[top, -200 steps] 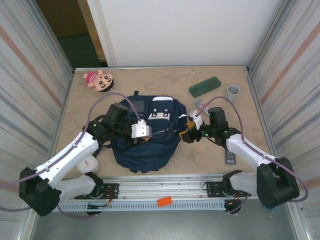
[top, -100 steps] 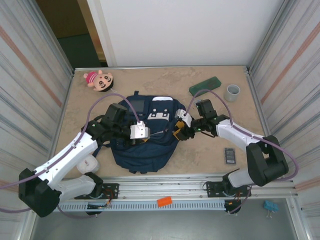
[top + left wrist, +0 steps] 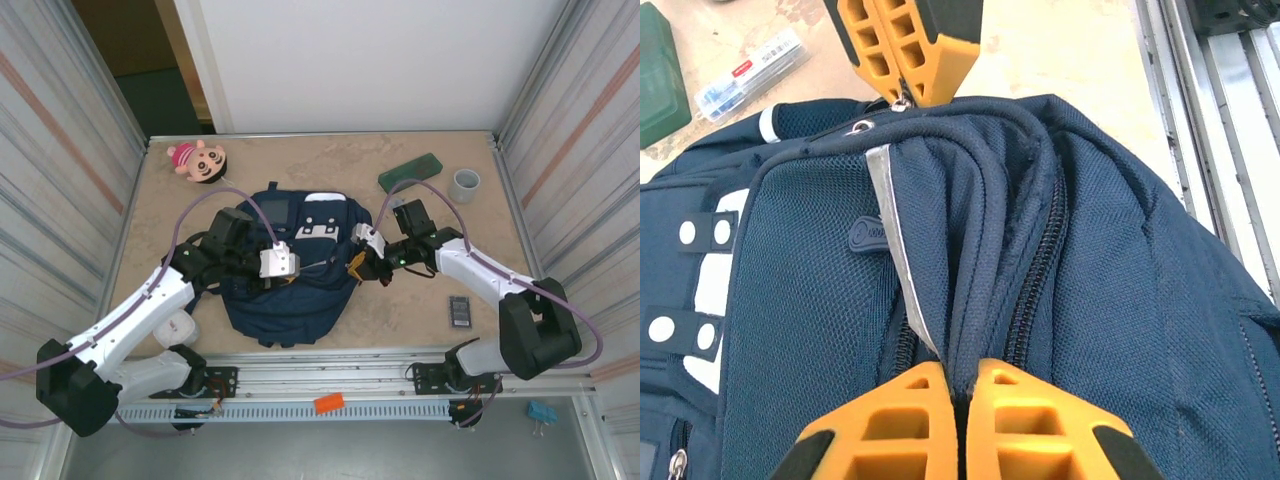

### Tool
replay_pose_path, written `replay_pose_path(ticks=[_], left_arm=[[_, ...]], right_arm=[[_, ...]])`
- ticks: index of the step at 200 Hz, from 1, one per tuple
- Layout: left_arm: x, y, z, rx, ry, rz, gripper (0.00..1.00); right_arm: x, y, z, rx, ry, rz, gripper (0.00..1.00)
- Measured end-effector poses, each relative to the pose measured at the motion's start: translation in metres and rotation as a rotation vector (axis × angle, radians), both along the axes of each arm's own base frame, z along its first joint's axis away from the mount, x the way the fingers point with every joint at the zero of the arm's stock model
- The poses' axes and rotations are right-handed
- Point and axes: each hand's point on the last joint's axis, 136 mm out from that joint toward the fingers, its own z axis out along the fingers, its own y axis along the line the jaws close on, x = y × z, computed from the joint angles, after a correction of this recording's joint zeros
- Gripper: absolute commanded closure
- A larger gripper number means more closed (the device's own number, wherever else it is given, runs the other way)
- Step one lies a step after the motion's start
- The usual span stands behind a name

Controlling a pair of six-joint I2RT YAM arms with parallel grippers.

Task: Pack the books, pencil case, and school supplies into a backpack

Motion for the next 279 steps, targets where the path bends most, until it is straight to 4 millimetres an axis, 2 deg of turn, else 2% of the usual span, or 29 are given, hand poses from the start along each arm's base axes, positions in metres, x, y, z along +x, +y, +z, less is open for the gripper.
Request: replay_pose_path(ticks=[38, 69, 103, 131, 180, 201, 211, 227, 238, 250, 279], left_arm=[[0.013, -0.003, 0.002, 0.018, -0.034, 0.091, 1.00], [0.022, -0.017, -0.002, 0.039, -0.057, 0.172, 1.00], [0.027, -0.042, -0.013, 0.035, -0.043, 0.235, 1.00], [0.030, -0.063, -0.026, 0.037, -0.039, 0.269, 1.00], [0.038, -0.073, -0.038, 0.028, -0.004, 0.349, 1.00], [0.040, -0.076, -0.040, -0.009, 0.002, 0.361, 1.00], [0.039, -0.078, -0.041, -0.021, 0.006, 0.355, 1.00], [0.037, -0.081, -0.041, -0.040, 0.006, 0.339, 1.00], [0.036, -0.084, -0.039, -0.056, -0.002, 0.317, 1.00], [0.035, -0.087, -0.037, -0.067, -0.011, 0.293, 1.00], [0.031, -0.092, -0.028, -0.104, -0.041, 0.242, 1.00]], right_arm=[[-0.008, 0.007, 0.020, 0.008, 0.041, -0.019, 1.00], [-0.024, 0.010, 0.028, -0.004, 0.106, -0.040, 1.00], [-0.035, 0.007, 0.028, -0.047, 0.192, -0.095, 1.00], [-0.036, 0.008, 0.031, -0.027, 0.295, -0.204, 0.99], [-0.037, 0.011, 0.020, -0.038, 0.462, -0.394, 0.98], [-0.035, 0.013, 0.019, -0.017, 0.531, -0.461, 0.87], [-0.034, 0.013, 0.017, -0.016, 0.564, -0.490, 0.77], [-0.036, 0.014, 0.020, -0.002, 0.619, -0.507, 0.53], [-0.035, 0.014, 0.023, 0.018, 0.668, -0.527, 0.45], [-0.029, 0.011, 0.028, 0.050, 0.724, -0.559, 0.41], [-0.013, 0.000, 0.034, 0.116, 0.836, -0.637, 0.40]])
